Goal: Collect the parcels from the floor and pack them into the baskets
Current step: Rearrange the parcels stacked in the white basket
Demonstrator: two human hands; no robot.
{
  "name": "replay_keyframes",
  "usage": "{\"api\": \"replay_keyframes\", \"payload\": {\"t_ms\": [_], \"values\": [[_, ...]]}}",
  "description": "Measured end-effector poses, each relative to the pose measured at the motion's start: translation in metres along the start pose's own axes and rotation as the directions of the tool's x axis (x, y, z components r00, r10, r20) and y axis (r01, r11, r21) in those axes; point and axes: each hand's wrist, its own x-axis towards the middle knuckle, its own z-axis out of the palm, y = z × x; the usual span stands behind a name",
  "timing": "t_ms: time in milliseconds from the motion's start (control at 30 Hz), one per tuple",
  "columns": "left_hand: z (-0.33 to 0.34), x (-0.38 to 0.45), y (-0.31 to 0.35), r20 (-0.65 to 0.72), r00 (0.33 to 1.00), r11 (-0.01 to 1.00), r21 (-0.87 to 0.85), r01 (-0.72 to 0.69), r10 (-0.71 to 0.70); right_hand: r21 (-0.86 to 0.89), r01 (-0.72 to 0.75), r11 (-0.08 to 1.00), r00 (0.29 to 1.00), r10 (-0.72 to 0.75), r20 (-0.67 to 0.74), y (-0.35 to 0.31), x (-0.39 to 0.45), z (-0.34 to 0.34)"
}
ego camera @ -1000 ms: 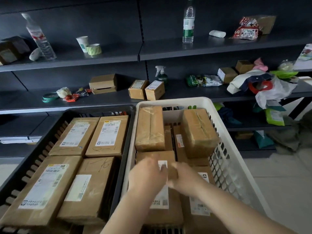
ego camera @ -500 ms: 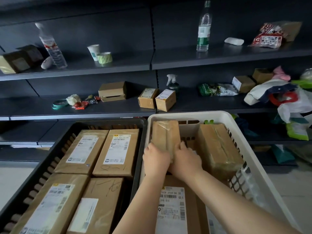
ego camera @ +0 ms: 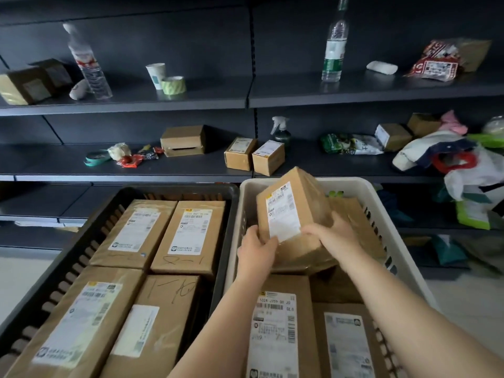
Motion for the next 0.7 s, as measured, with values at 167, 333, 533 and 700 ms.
{"api": "replay_keyframes", "payload": {"t_ms": [167, 333, 533, 700], "values": [[-0.003, -0.015, 0.010, 0.091, 0.993, 0.961, -0.260, 0.098, -0.077, 0.359, 0.083, 0.930, 0.994, -0.103, 0.039, 0.002, -0.038, -0.056], [0.010, -0.049, 0.026, 0.326, 0.945, 0.937, -0.325, 0.132, -0.020, 0.322, -0.038, 0.946, 0.982, -0.025, 0.189, 0.017, -0.085, -0.105], [0.042, -0.097, 0.008, 0.354, 0.934, 0.999, 0.026, 0.037, -0.044, 0.085, -0.239, 0.967, 0.955, 0.218, 0.203, 0.059, -0.135, -0.126], [0.053, -0.111, -0.012, 0.384, 0.916, 0.884, 0.460, -0.083, -0.114, -0.233, -0.190, 0.954, 0.908, 0.261, 0.327, 0.081, -0.151, -0.106]]}}
